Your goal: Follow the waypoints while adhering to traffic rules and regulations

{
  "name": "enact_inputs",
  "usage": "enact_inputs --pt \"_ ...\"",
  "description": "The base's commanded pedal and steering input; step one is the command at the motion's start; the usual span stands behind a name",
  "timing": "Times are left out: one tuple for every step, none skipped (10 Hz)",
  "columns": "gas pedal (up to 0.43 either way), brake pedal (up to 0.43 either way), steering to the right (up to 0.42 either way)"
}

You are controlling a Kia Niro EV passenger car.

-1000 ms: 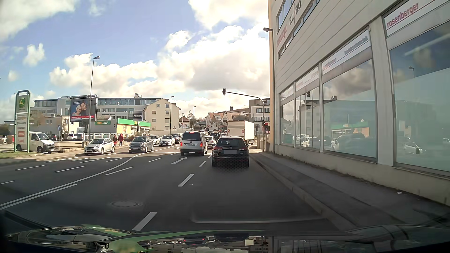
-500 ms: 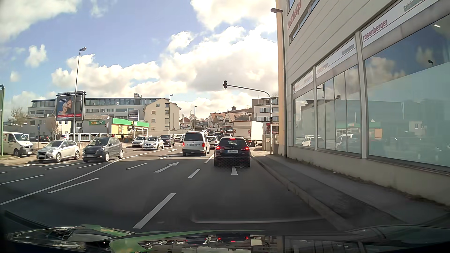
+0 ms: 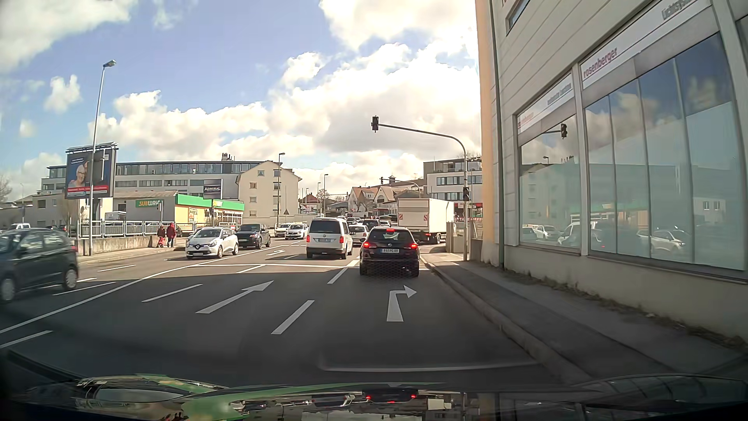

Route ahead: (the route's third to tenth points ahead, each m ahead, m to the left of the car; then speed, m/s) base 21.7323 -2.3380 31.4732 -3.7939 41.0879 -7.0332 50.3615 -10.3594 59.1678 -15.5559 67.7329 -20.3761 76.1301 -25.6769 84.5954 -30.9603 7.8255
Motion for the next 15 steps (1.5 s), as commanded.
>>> enact_inputs --pt "0.000 0.000 -0.007" --pt "0.000 0.000 -0.007" --pt "0.000 0.000 -0.006" --pt "0.000 0.000 -0.006" --pt "0.000 0.000 -0.005" --pt "0.028 0.000 -0.004" --pt "0.047 0.000 -0.002" --pt "0.047 0.000 -0.002" --pt "0.047 0.000 -0.001" --pt "0.047 0.000 -0.001" --pt "0.047 0.000 -0.001" --pt "0.039 0.000 -0.001" --pt "0.000 0.000 -0.001" --pt "0.000 0.000 -0.001" --pt "0.000 0.000 0.000"
